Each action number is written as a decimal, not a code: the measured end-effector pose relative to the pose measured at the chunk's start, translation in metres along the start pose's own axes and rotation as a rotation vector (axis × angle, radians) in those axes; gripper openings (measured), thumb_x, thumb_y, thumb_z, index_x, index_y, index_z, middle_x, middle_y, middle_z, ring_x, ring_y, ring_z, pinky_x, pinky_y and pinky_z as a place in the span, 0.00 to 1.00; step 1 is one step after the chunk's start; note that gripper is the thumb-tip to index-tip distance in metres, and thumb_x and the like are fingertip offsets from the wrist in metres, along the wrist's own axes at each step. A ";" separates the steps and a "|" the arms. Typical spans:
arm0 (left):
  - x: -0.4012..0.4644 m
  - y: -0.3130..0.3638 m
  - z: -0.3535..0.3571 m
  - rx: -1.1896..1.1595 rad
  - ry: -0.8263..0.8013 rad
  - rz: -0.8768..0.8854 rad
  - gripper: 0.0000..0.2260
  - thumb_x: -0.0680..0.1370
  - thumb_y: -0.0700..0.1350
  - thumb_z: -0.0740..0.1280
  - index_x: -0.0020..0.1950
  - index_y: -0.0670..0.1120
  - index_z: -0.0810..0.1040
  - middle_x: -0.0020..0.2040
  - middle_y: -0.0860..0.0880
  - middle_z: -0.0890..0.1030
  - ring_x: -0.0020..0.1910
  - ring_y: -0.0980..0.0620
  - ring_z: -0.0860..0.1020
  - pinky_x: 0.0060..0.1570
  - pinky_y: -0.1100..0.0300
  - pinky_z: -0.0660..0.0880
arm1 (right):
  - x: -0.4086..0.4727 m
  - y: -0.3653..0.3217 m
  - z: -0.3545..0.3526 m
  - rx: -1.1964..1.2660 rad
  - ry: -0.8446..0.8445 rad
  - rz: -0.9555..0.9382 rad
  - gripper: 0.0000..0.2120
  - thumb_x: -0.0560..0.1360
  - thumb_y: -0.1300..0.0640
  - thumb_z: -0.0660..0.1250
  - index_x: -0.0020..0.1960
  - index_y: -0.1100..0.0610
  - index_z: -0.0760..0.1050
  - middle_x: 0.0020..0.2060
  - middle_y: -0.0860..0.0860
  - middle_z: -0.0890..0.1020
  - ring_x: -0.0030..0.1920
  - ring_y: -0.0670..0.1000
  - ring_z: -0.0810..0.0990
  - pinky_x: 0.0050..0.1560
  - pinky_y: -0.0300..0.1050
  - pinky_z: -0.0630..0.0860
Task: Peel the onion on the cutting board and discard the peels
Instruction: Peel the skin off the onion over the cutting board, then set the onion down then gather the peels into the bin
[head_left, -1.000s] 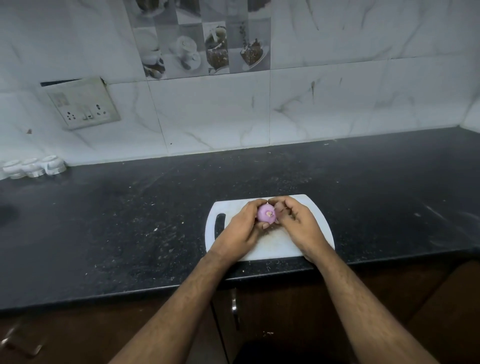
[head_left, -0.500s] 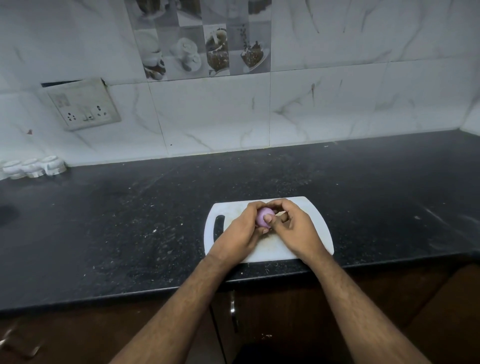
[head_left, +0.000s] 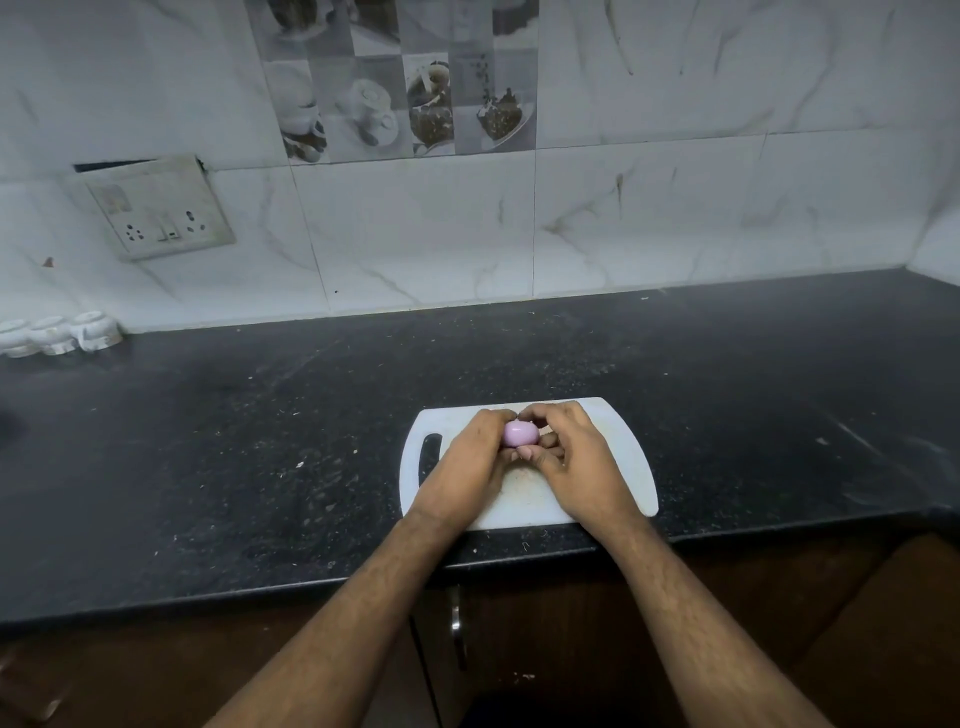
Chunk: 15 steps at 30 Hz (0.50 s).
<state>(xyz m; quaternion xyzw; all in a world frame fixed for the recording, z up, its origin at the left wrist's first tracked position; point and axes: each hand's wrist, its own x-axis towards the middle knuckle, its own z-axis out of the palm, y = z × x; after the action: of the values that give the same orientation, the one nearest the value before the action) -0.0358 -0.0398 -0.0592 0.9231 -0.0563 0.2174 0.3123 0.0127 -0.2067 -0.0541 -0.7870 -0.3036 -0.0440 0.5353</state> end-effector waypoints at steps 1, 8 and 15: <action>0.001 -0.002 0.000 -0.011 -0.003 -0.011 0.14 0.84 0.46 0.68 0.68 0.45 0.74 0.61 0.52 0.80 0.57 0.59 0.76 0.59 0.63 0.74 | 0.000 0.000 0.000 0.005 -0.004 -0.007 0.18 0.77 0.65 0.72 0.63 0.49 0.77 0.59 0.44 0.75 0.53 0.38 0.81 0.57 0.30 0.76; 0.005 0.002 -0.001 0.007 -0.105 -0.035 0.15 0.84 0.47 0.62 0.70 0.46 0.73 0.63 0.51 0.80 0.62 0.55 0.78 0.64 0.60 0.74 | 0.000 -0.001 -0.001 0.123 -0.017 -0.048 0.21 0.76 0.66 0.72 0.57 0.42 0.73 0.61 0.46 0.74 0.60 0.44 0.81 0.63 0.39 0.78; 0.002 0.004 0.005 0.303 -0.107 -0.110 0.26 0.85 0.51 0.54 0.83 0.53 0.55 0.73 0.46 0.73 0.68 0.45 0.72 0.68 0.44 0.72 | 0.002 0.003 0.000 0.154 0.026 0.055 0.18 0.77 0.56 0.74 0.63 0.50 0.71 0.60 0.42 0.79 0.56 0.41 0.83 0.57 0.37 0.80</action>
<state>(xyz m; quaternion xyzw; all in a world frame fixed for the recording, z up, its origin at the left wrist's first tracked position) -0.0338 -0.0461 -0.0594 0.9715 0.0111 0.1567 0.1773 0.0156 -0.2069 -0.0559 -0.7507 -0.2774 -0.0161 0.5993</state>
